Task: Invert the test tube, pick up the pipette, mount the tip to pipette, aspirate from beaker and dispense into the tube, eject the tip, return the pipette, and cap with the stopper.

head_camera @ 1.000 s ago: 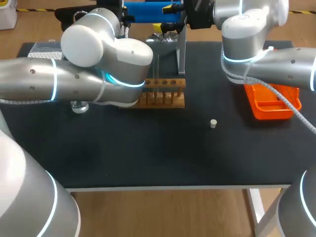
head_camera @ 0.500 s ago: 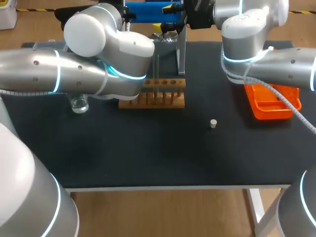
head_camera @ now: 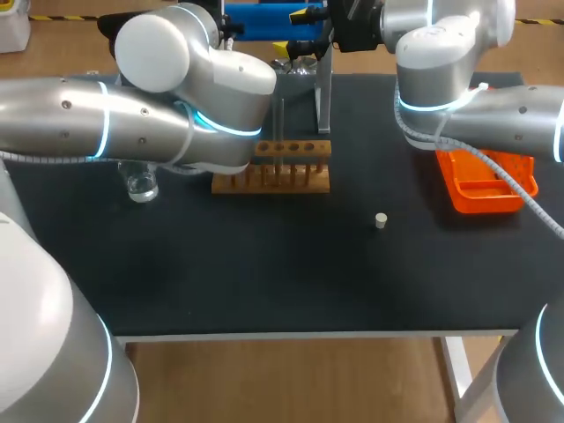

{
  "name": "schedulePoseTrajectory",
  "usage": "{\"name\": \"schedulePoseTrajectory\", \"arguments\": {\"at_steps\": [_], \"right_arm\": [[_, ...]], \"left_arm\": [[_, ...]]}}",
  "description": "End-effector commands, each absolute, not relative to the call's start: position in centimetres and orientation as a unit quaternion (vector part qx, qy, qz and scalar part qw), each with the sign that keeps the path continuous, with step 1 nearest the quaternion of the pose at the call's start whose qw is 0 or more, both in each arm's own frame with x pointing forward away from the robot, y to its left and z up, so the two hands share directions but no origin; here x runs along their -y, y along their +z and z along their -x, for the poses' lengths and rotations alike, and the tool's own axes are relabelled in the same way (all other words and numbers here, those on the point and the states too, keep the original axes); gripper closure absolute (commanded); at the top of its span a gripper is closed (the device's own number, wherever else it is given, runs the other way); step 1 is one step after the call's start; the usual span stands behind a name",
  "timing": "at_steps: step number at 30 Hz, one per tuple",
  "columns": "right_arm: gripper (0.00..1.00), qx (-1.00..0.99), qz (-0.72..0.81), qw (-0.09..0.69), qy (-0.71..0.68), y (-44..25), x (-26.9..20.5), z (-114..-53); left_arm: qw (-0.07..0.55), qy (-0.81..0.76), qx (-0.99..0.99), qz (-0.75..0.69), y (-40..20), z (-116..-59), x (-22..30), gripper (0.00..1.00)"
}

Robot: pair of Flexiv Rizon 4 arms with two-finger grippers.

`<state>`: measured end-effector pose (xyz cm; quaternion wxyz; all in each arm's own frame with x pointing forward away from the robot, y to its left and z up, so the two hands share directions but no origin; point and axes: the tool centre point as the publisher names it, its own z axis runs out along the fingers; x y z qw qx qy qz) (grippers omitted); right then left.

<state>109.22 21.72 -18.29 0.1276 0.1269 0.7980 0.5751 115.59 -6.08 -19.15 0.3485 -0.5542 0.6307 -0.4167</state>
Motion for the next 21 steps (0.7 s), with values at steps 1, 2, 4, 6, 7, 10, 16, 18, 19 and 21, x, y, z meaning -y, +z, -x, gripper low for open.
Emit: {"name": "schedulePoseTrajectory", "arguments": {"at_steps": [1,2,4,6,7,10,16,18,19,21], "right_arm": [[0.00,-0.799,-0.127,0.128,0.574,-18.23,-21.65,-109.16],[0.00,-0.799,-0.127,0.128,0.574,-18.23,-21.65,-109.16],[0.00,-0.799,-0.127,0.128,0.574,-18.23,-21.65,-109.16],[0.00,-0.799,-0.127,0.128,0.574,-18.23,-21.65,-109.16],[0.00,-0.799,-0.127,0.128,0.574,-18.23,-21.65,-109.16],[0.00,-0.799,-0.127,0.128,0.574,-18.23,-21.65,-109.16],[0.00,-0.799,-0.127,0.128,0.574,-18.23,-21.65,-109.16],[0.00,-0.799,-0.127,0.128,0.574,-18.23,-21.65,-109.16],[0.00,-0.799,-0.127,0.128,0.574,-18.23,-21.65,-109.16],[0.00,-0.799,-0.127,0.128,0.574,-18.23,-21.65,-109.16]], "left_arm": [[0.345,-0.414,-0.633,0.556,-19.39,-116.07,6.12,1.00],[0.344,-0.414,-0.633,0.556,-19.46,-116.10,6.11,1.00],[0.342,-0.414,-0.634,0.557,-19.63,-116.20,6.10,1.00],[0.340,-0.413,-0.634,0.558,-19.76,-116.31,6.10,1.00],[0.340,-0.413,-0.634,0.558,-19.79,-116.34,6.09,1.00],[0.339,-0.415,-0.633,0.558,-19.81,-116.48,6.07,1.00],[0.343,-0.416,-0.633,0.556,-19.49,-116.77,6.13,1.00],[0.343,-0.417,-0.632,0.556,-19.47,-116.82,6.11,1.00],[0.344,-0.417,-0.632,0.556,-19.46,-116.85,6.09,1.00],[0.344,-0.416,-0.632,0.556,-19.45,-116.91,6.07,1.00]]}}
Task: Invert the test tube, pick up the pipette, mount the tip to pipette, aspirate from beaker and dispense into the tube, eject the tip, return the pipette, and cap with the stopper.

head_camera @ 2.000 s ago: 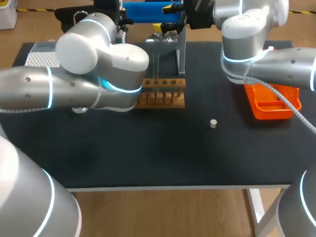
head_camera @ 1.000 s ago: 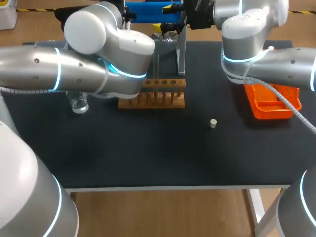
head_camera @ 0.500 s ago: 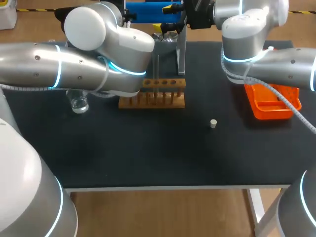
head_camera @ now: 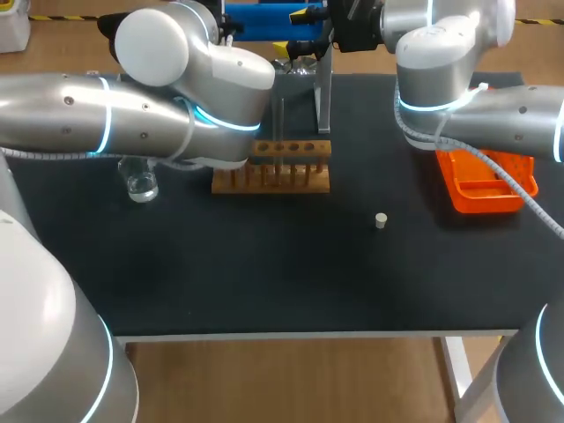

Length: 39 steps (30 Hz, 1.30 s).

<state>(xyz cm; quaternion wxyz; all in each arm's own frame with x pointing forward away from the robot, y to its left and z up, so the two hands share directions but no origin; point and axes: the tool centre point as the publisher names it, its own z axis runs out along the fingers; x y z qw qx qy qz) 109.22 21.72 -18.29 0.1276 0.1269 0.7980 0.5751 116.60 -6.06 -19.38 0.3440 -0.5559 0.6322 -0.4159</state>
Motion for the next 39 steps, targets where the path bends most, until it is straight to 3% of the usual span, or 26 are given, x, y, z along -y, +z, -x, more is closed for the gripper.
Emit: {"name": "schedulePoseTrajectory", "arguments": {"at_steps": [1,17,18,19,39], "right_arm": [[0.00,-0.799,-0.127,0.128,0.574,-18.2,-21.7,-109.2],[0.00,-0.799,-0.127,0.128,0.574,-18.2,-21.7,-109.2],[0.00,-0.799,-0.127,0.128,0.574,-18.2,-21.7,-109.2],[0.00,-0.799,-0.127,0.128,0.574,-18.2,-21.7,-109.2],[0.00,-0.799,-0.127,0.128,0.574,-18.2,-21.7,-109.2]], "left_arm": [[0.344,-0.416,-0.632,0.556,-19.5,-116.9,6.1,1.00],[0.330,-0.411,-0.633,0.568,-20.2,-117.3,6.0,1.00],[0.328,-0.411,-0.633,0.568,-20.2,-117.3,6.0,0.58],[0.327,-0.413,-0.633,0.568,-20.3,-117.2,6.0,0.00],[0.349,-0.429,-0.621,0.555,-17.0,-114.8,6.5,0.00]]}}
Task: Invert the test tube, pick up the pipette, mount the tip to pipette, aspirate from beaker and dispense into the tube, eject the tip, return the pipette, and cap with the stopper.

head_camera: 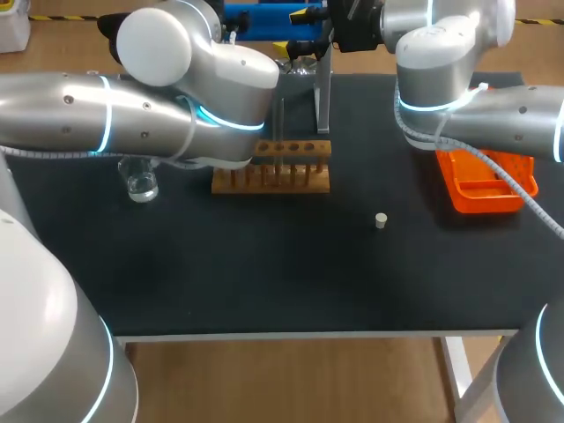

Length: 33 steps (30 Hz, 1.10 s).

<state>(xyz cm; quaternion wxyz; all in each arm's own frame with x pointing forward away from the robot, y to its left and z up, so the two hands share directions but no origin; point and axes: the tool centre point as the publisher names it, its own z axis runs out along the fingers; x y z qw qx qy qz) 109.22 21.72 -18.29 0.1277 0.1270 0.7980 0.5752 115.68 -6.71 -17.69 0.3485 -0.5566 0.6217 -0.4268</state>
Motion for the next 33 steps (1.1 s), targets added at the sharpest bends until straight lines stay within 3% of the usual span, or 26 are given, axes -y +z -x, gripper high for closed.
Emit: {"name": "schedulePoseTrajectory", "arguments": {"at_steps": [1,15,33], "right_arm": [[0.00,-0.799,-0.127,0.128,0.574,-18.2,-21.7,-109.2],[0.00,-0.799,-0.127,0.128,0.574,-18.2,-21.7,-109.2],[0.00,-0.799,-0.127,0.128,0.574,-18.2,-21.7,-109.2]], "left_arm": [[0.353,-0.431,-0.621,0.552,-16.6,-114.6,6.5,0.00],[0.333,-0.469,-0.644,0.504,-13.6,-109.2,6.4,0.00],[0.214,-0.582,-0.734,0.278,-14.1,-101.3,7.0,0.00]]}}
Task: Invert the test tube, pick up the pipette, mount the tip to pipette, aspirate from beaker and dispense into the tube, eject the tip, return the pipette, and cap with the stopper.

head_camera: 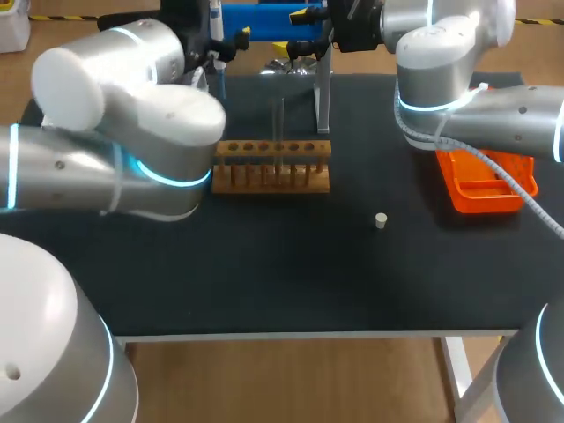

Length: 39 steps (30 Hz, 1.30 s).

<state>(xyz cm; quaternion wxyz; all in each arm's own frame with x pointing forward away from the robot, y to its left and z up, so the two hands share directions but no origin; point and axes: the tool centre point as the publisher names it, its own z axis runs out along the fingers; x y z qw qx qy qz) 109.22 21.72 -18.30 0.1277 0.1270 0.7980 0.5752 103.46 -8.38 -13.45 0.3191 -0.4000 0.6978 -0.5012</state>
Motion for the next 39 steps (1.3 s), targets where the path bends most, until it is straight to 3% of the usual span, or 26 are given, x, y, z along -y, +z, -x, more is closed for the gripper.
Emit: {"name": "schedulePoseTrajectory", "arguments": {"at_steps": [1,17,39], "right_arm": [[0.00,-0.799,-0.127,0.128,0.574,-18.2,-21.7,-109.2],[0.00,-0.799,-0.127,0.128,0.574,-18.2,-21.7,-109.2],[0.00,-0.799,-0.127,0.128,0.574,-18.2,-21.7,-109.2]], "left_arm": [[0.204,-0.584,-0.740,0.262,-14.3,-100.9,7.1,0.00],[0.082,-0.627,-0.770,0.082,-16.9,-98.1,9.2,0.00],[0.009,-0.592,-0.806,0.025,-21.2,-98.8,13.7,0.00]]}}
